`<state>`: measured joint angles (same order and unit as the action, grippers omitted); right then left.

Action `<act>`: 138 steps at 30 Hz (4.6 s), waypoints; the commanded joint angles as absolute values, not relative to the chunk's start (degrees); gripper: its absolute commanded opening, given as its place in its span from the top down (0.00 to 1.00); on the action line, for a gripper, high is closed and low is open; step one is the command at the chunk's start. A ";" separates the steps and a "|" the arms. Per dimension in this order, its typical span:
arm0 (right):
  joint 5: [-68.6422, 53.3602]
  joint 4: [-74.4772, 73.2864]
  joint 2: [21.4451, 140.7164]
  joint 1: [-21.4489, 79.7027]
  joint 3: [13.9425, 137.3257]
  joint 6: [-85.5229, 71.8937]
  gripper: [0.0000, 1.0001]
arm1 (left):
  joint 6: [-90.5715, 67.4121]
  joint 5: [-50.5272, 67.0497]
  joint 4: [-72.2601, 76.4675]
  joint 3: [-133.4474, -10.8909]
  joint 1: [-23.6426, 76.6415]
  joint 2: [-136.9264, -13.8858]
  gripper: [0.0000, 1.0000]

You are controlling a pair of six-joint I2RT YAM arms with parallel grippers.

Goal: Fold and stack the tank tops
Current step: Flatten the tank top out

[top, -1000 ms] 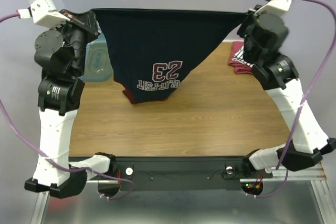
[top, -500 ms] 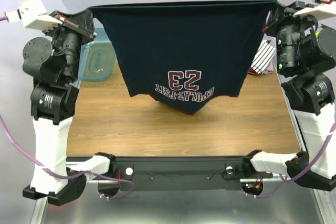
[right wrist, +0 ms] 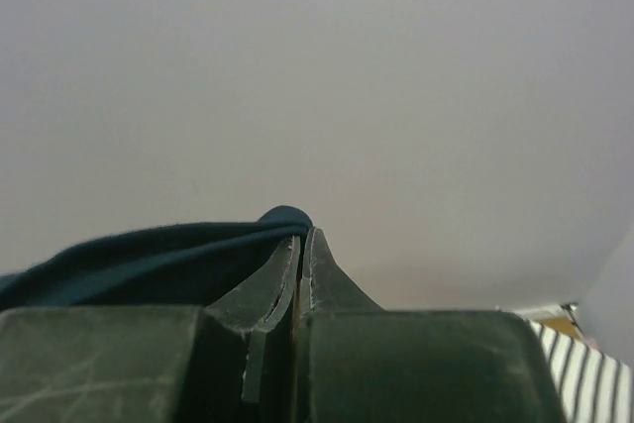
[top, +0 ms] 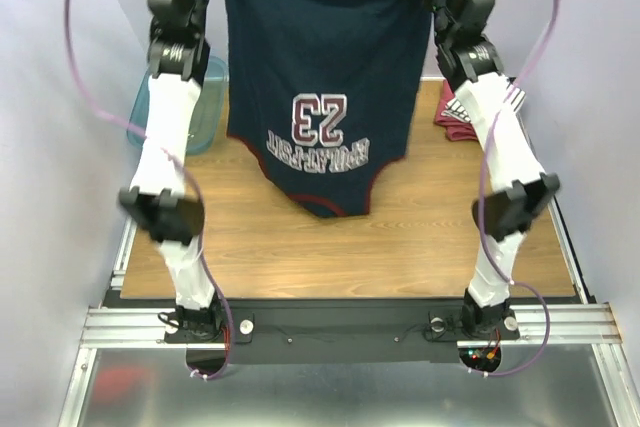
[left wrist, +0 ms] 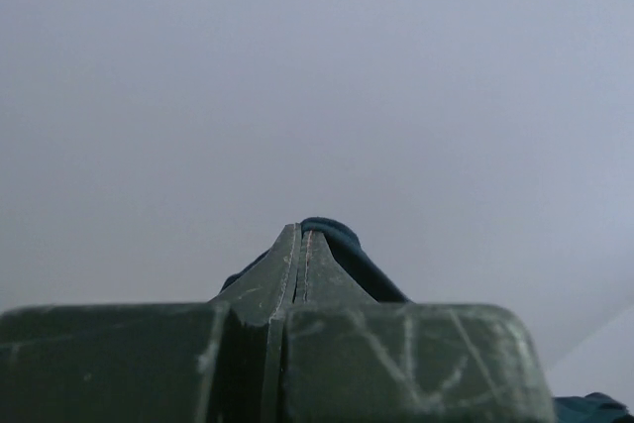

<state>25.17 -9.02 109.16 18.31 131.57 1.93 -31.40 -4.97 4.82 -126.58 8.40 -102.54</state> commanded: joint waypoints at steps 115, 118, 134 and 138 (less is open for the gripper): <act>19.34 -19.69 124.36 80.95 91.32 -40.87 0.58 | -22.67 2.81 -10.37 -85.26 1.67 -96.07 0.62; 18.99 -20.21 125.33 81.30 91.14 -41.22 0.58 | -22.94 3.25 -9.85 -84.38 1.67 -96.06 0.62; 16.62 -17.32 113.13 81.21 74.01 -43.24 1.00 | -27.51 3.17 -7.03 -73.13 1.93 -94.48 0.64; 13.72 -14.25 109.34 81.21 69.79 -43.68 1.00 | -29.35 2.81 -4.40 -69.00 2.63 -96.15 0.64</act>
<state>17.08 -15.29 111.85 80.40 72.40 -43.07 -27.27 3.81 -8.27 -71.35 1.89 -97.43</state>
